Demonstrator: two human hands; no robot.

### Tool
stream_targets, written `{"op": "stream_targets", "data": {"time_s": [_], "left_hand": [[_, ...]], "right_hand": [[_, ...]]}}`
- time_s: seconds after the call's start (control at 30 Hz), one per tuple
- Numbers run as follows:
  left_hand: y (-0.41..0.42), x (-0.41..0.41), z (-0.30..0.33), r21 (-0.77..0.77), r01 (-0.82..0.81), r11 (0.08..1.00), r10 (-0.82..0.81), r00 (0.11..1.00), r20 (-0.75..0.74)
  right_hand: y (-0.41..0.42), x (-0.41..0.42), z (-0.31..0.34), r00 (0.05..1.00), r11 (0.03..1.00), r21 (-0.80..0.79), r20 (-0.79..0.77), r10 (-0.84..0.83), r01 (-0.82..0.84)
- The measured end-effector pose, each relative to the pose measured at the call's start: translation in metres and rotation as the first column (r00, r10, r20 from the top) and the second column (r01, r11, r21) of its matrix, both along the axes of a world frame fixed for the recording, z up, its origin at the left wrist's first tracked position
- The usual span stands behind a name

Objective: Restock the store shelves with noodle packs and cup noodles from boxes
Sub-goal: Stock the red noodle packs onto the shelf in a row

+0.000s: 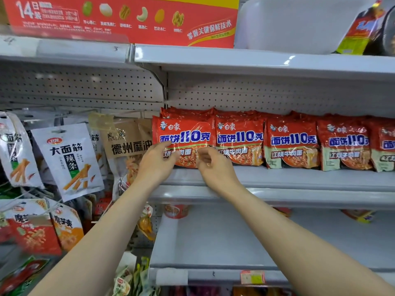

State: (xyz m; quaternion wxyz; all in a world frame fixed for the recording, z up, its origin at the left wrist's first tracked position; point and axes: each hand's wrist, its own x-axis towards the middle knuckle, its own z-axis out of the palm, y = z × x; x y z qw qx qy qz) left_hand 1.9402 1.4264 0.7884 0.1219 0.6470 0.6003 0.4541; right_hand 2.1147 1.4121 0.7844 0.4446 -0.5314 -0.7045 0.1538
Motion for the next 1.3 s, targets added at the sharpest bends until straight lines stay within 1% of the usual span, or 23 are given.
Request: {"op": "stream_targets", "data": {"time_s": [0.1, 0.17, 0.23, 0.33, 0.47, 0.63, 0.77, 0.9, 1.0, 1.03, 1.13, 1.23, 1.3], "left_hand": [[-0.020, 0.016, 0.002, 0.011, 0.006, 1.000, -0.006, 1.000, 0.022], [-0.036, 0.032, 0.002, 0.029, 0.017, 0.999, -0.019, 0.997, 0.074], [-0.051, 0.051, 0.003, 0.056, 0.037, 0.998, -0.047, 0.983, 0.179], [-0.072, 0.088, 0.003, 0.088, 0.096, 0.992, -0.121, 0.929, 0.351], [-0.097, 0.152, -0.016, 0.018, 0.163, 0.987, -0.147, 0.833, 0.533], [-0.120, 0.237, -0.050, -0.065, 0.212, 0.975, -0.131, 0.785, 0.605], [-0.140, 0.311, -0.092, -0.155, 0.294, 0.943, -0.132, 0.760, 0.636], [-0.162, 0.389, -0.147, -0.284, 0.392, 0.875, -0.131, 0.756, 0.641], [-0.170, 0.428, -0.186, -0.379, 0.434, 0.817, -0.111, 0.764, 0.635], [-0.176, 0.445, -0.205, -0.434, 0.444, 0.784, -0.094, 0.776, 0.624], [-0.194, 0.474, -0.248, -0.536, 0.456, 0.710, -0.068, 0.802, 0.593], [-0.199, 0.502, -0.287, -0.606, 0.472, 0.640, -0.064, 0.819, 0.570], [-0.196, 0.519, -0.308, -0.645, 0.506, 0.572, -0.070, 0.814, 0.576]], "right_hand": [[-0.014, 0.020, 0.006, 0.999, 1.000, 0.015, -0.052, 0.004, -0.003], [-0.022, 0.036, 0.009, 0.996, 1.000, 0.023, -0.086, 0.009, -0.007], [-0.029, 0.050, 0.011, 0.990, 1.000, 0.025, -0.142, 0.009, -0.005], [-0.043, 0.078, 0.009, 0.977, 1.000, 0.013, -0.213, 0.008, -0.005], [-0.074, 0.134, -0.004, 0.962, 0.999, -0.027, -0.273, -0.032, 0.025], [-0.109, 0.222, -0.032, 0.949, 0.985, -0.114, -0.273, -0.157, 0.130], [-0.142, 0.297, -0.076, 0.936, 0.955, -0.202, -0.235, -0.263, 0.217], [-0.173, 0.378, -0.129, 0.906, 0.879, -0.351, -0.153, -0.395, 0.323], [-0.192, 0.424, -0.164, 0.876, 0.819, -0.441, -0.134, -0.464, 0.366], [-0.202, 0.441, -0.181, 0.867, 0.787, -0.486, -0.109, -0.487, 0.381], [-0.225, 0.476, -0.222, 0.849, 0.706, -0.582, -0.050, -0.527, 0.404], [-0.241, 0.502, -0.256, 0.800, 0.617, -0.656, -0.033, -0.599, 0.435], [-0.246, 0.515, -0.276, 0.774, 0.548, -0.709, -0.005, -0.633, 0.444]]}}
